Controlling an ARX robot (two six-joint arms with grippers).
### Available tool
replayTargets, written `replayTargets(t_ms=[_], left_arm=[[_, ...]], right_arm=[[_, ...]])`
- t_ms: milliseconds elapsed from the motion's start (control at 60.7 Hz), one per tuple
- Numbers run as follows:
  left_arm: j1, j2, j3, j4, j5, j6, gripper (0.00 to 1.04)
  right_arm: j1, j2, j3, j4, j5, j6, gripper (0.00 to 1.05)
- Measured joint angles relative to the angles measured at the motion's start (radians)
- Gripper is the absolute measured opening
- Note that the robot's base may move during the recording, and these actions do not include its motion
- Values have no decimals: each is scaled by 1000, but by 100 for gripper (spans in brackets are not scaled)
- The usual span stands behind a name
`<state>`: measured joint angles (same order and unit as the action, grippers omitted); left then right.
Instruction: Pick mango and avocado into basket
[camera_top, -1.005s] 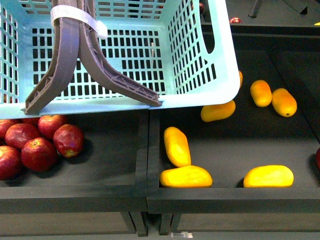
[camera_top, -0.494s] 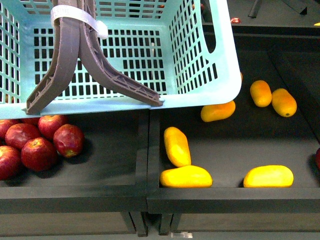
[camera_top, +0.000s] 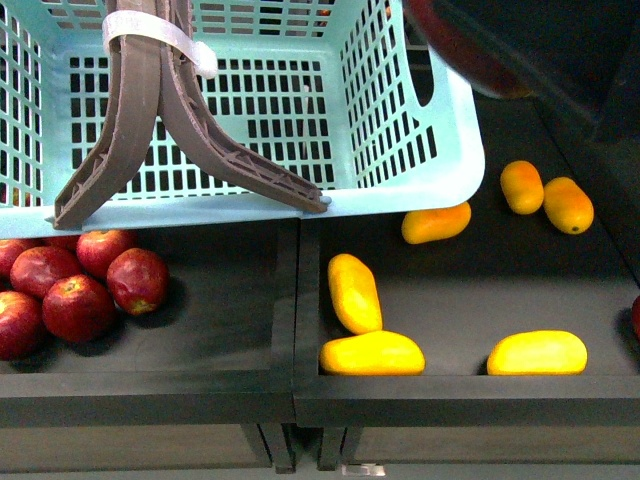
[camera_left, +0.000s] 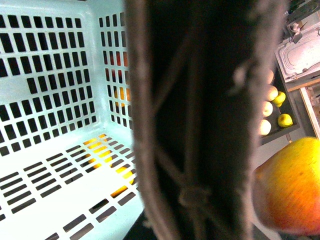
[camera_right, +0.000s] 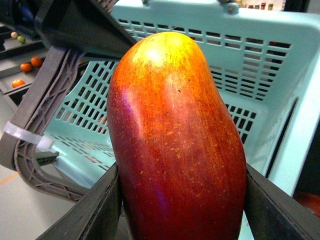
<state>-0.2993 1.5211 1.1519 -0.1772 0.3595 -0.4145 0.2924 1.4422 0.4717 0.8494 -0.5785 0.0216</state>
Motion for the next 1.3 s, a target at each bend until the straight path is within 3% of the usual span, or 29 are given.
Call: replayTargets(t_ms=[577,775,840,1302], left_arm=[[0,0,0,0,0,0,6],[0,0,0,0,0,3,6],[0,0,0,-1,0,6,6],[0,2,0,-2,-5,2,6]], right_arm=[[137,182,21,46,151,-78,61],[142,185,42,76,194,-77,90],[130,177,43,83,199,-66,99],[-119,19,13,117,270,35,97]])
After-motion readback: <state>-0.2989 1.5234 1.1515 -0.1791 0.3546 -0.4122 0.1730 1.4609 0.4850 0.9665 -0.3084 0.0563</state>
